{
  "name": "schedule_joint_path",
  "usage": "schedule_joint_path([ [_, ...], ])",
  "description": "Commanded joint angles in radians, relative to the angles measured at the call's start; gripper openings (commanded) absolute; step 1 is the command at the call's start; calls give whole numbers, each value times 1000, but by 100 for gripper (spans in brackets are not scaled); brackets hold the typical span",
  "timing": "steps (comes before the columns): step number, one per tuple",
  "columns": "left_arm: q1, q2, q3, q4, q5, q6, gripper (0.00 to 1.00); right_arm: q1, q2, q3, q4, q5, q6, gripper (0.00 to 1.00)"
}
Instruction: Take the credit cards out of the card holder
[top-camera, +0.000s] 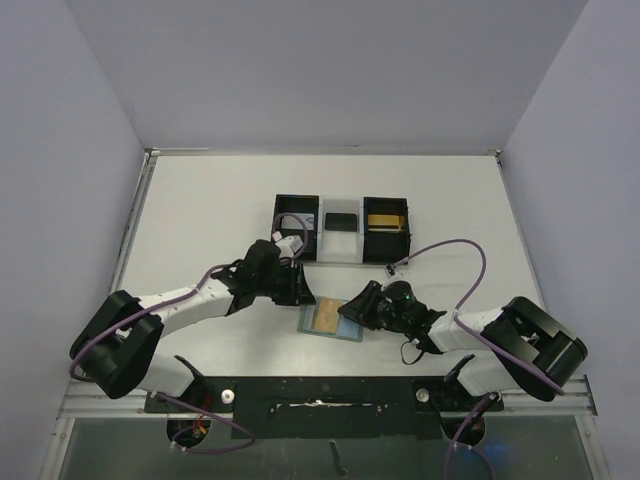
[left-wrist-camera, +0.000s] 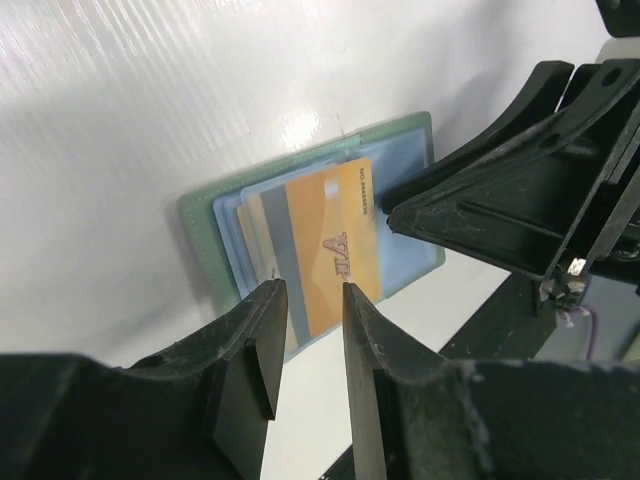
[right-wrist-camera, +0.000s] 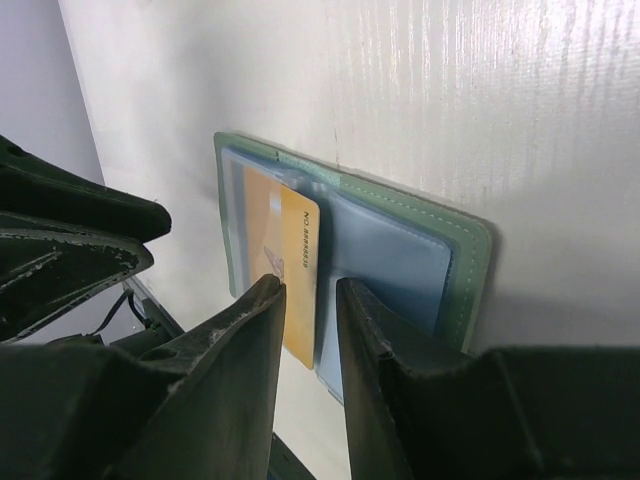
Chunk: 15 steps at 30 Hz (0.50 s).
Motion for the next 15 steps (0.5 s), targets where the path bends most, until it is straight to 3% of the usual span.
schedule_joint_path([
  [1,8,-2,-54,173,67,-85,29,5,-31,-9,-13,38,-17,31],
  [15,8,51,-74,176,10,-94,19,14,0,25,-44,-2,-21,27],
])
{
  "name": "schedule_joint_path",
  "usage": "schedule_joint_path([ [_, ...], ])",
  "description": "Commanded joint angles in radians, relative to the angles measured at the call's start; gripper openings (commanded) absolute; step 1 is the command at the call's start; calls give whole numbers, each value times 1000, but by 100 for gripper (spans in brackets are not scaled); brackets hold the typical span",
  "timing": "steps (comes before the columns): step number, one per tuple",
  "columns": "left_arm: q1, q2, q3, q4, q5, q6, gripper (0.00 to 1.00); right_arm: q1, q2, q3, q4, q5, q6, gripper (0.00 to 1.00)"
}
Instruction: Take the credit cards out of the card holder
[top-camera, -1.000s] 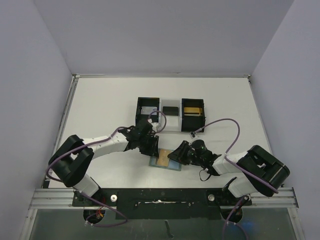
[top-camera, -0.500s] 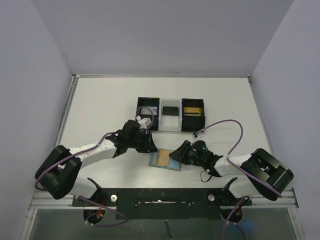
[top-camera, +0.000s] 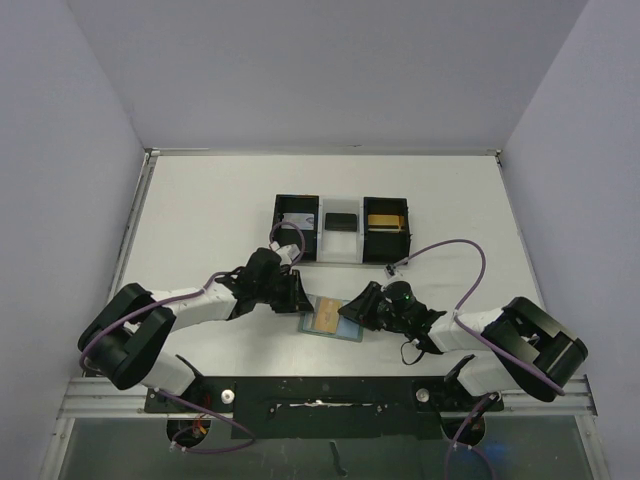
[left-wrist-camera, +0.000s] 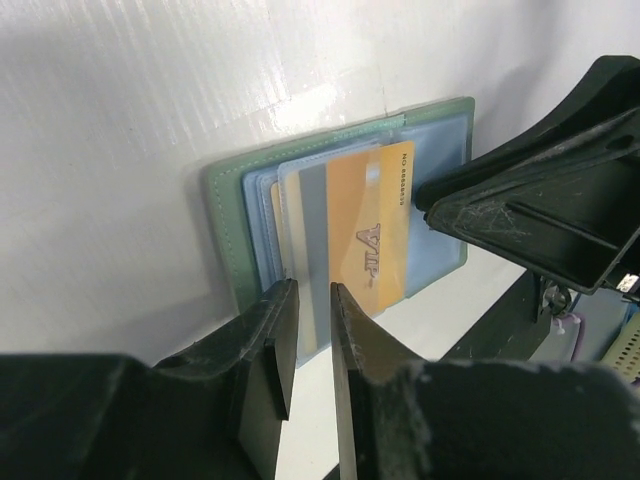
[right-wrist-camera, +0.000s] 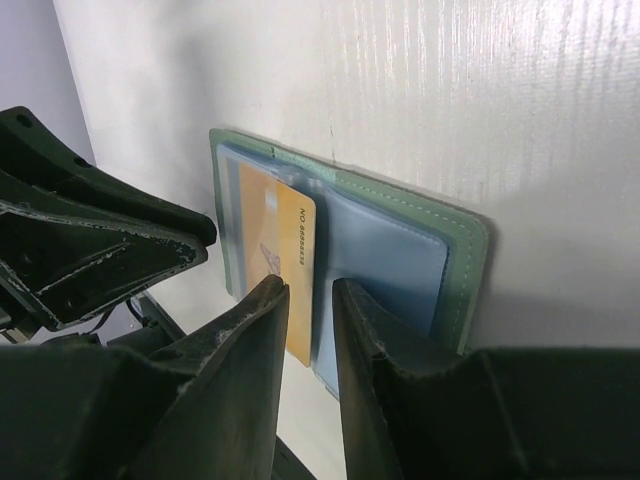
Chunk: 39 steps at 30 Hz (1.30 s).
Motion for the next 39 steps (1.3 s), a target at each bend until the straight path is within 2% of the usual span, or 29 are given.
schedule_joint_path([
  [1,4,-10,7,71,-9,10,19,8,16,29,-27,-5,-19,27],
  [9,-19,-72,25,112,-4,47,22,7,51,45,-21,11,0,25],
  [16,-29,55,25,171,104,27,22,7,111,58,11,-16,3,25],
  [21,-30,114,53,46,12,49,17,7,143,49,74,-32,16,22],
  [25,-30,114,51,32,-2,60,16,4,154,40,132,-49,18,15],
  [30,-30,117,51,25,-3,67,15,-8,150,22,181,-68,22,0],
  [34,-30,120,54,15,-10,76,15,-54,112,-24,173,-81,16,0],
  [37,-31,129,38,44,35,85,15,-104,89,-54,184,-137,-4,0],
  [39,-30,142,23,75,68,78,15,-121,82,-54,177,-168,-11,5],
])
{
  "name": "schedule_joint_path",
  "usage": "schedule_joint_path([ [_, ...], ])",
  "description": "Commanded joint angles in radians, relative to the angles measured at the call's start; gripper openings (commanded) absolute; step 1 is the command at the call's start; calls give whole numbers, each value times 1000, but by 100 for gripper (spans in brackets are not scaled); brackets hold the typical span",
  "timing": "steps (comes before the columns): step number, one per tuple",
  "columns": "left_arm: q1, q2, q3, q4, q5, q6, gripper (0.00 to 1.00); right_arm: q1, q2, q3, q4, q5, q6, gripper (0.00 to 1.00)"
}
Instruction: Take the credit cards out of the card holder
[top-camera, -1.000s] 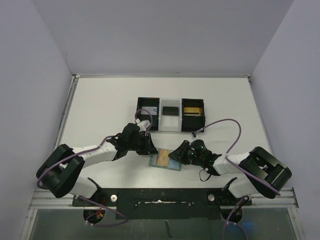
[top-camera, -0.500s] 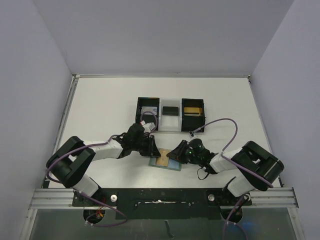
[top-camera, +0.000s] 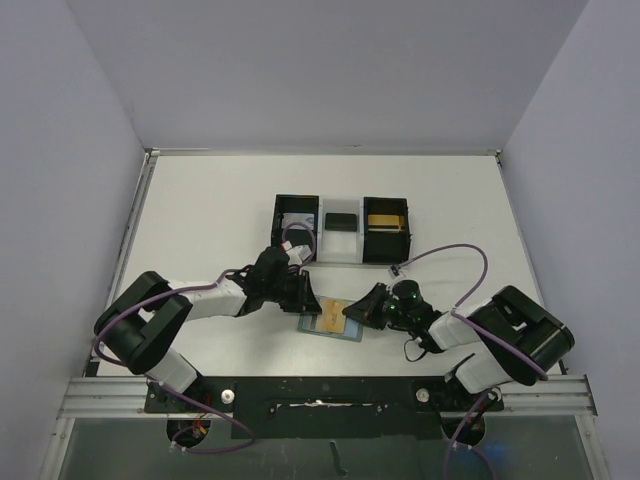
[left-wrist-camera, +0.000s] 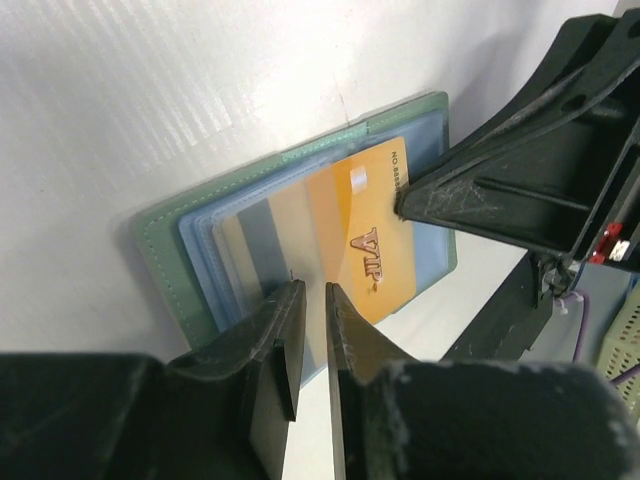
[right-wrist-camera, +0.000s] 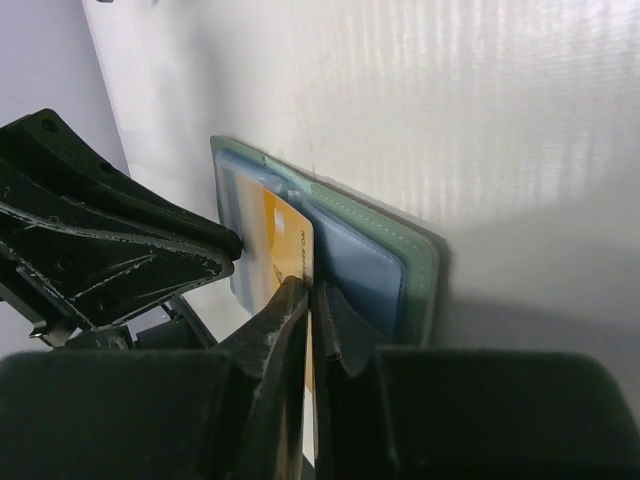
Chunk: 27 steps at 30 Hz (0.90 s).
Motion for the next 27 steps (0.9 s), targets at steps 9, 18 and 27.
schedule_joint_path([
  [9,-2,43,-12,-2,24,37,13,36,17,27,51,-33,-28,26],
  [18,-4,47,-31,9,39,34,9,46,144,-3,332,-80,72,24],
  [27,-4,48,-45,57,58,1,8,48,190,-10,382,-86,89,15],
])
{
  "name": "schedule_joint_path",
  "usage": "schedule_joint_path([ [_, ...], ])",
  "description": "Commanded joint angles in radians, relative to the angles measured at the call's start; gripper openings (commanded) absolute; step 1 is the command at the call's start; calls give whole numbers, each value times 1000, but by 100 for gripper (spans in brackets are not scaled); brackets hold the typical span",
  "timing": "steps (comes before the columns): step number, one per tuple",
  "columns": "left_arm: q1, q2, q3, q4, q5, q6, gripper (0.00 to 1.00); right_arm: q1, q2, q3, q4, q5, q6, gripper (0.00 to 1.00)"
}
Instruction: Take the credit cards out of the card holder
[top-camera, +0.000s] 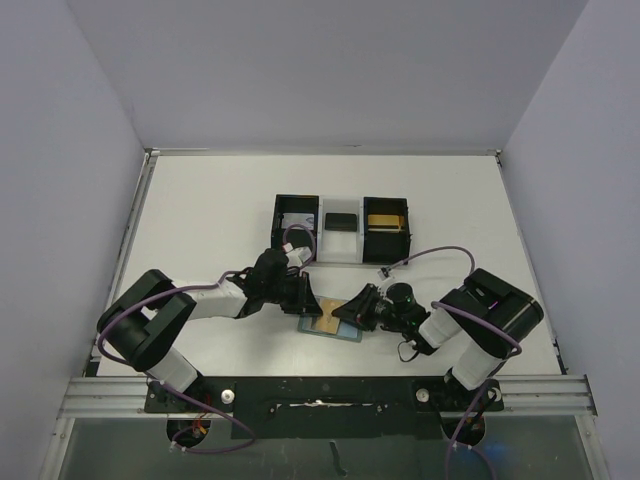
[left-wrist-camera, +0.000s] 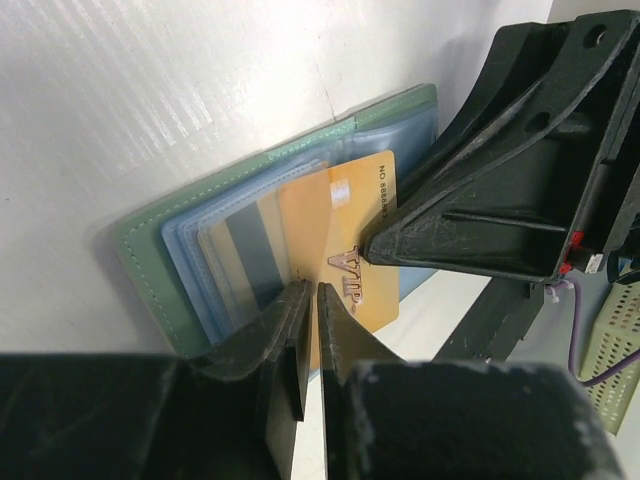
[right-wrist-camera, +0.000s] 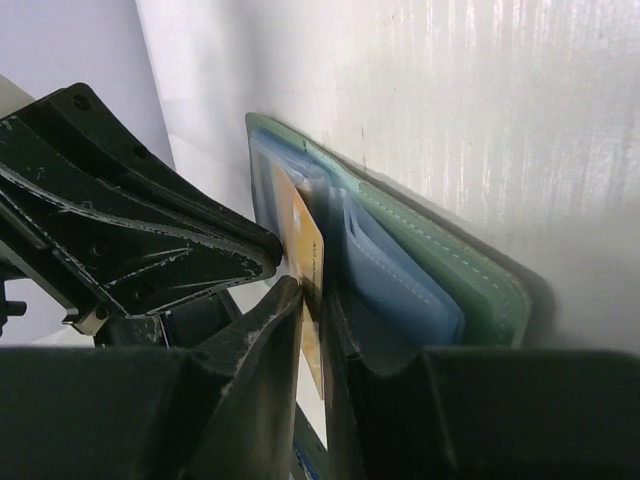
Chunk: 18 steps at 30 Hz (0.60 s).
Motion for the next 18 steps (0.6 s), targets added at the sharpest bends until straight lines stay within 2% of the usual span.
schedule_joint_path([
  [1,-4,22,-23,-17,7,4,8,12,5,-12,108,-21,10,13],
  [8,-4,14,-16,-9,4,4,8,0,4,-82,200,-9,37,2],
  [10,-4,12,-9,-15,7,14,8,-3,3,-92,201,-4,35,1],
  [12,-4,8,-8,-10,13,25,8,5,17,-77,211,8,44,6],
  [16,-4,6,-17,15,13,21,8,21,76,-27,259,-23,51,23],
  [18,-4,3,-23,19,13,13,8,21,107,-32,312,-24,64,25],
])
